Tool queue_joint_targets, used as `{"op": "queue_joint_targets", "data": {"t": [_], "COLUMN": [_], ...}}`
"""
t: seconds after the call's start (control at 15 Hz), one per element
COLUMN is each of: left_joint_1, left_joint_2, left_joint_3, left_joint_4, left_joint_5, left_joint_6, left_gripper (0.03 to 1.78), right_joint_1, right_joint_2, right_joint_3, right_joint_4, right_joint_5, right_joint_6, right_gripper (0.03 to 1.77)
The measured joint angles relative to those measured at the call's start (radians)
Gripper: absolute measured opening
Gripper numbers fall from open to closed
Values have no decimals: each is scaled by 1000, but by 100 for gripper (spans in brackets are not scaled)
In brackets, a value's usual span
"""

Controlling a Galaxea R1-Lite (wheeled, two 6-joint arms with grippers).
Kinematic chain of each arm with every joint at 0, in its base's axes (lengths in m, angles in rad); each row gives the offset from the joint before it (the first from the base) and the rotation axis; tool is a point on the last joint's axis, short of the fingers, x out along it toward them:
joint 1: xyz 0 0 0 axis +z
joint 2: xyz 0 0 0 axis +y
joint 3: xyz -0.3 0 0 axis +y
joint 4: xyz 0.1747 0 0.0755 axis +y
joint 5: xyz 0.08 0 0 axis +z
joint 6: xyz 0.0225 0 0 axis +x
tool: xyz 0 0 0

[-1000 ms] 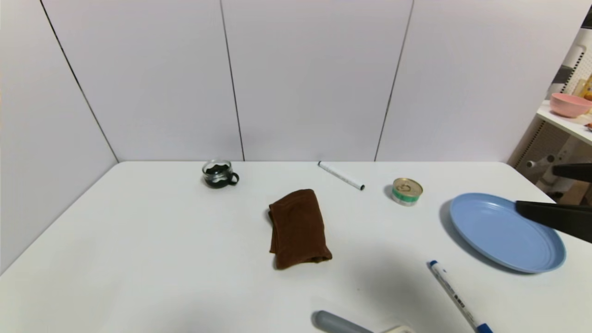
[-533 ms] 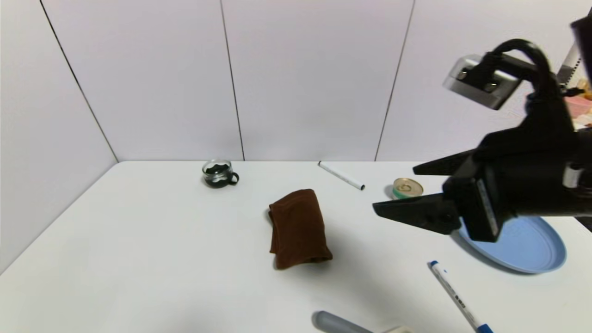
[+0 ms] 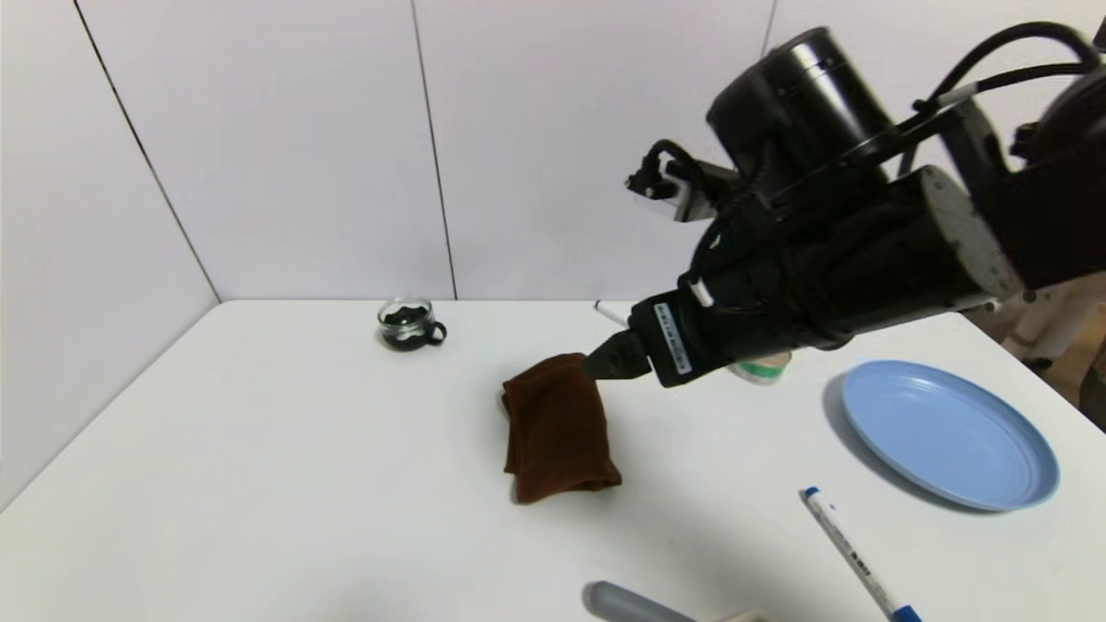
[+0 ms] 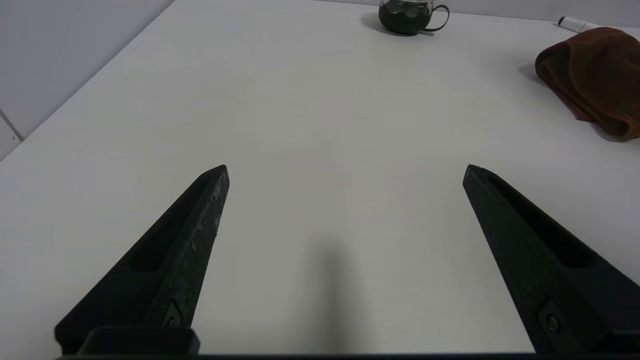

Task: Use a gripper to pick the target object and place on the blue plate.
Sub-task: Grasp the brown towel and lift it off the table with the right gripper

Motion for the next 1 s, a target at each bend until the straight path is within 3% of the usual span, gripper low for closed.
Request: {"op": "queue_joint_targets", "data": {"t": [0.47, 0.67, 1.0], "left_joint_1": [0, 0, 0], "left_joint_2": [0, 0, 0], "left_joint_3": [0, 0, 0], "left_joint_4": [0, 0, 0], "left_joint_5": [0, 0, 0], "left_joint_6": [0, 0, 0], "left_gripper": [169, 169, 169], "right_joint_1": [50, 64, 60], "right_joint_2": [272, 345, 433], "right_joint_3": [-233, -254, -259], "right_joint_4": [68, 69, 66], "right_joint_5": [-150, -172, -264], "right_joint_6": [222, 238, 239], "right_gripper": [170, 170, 170]}}
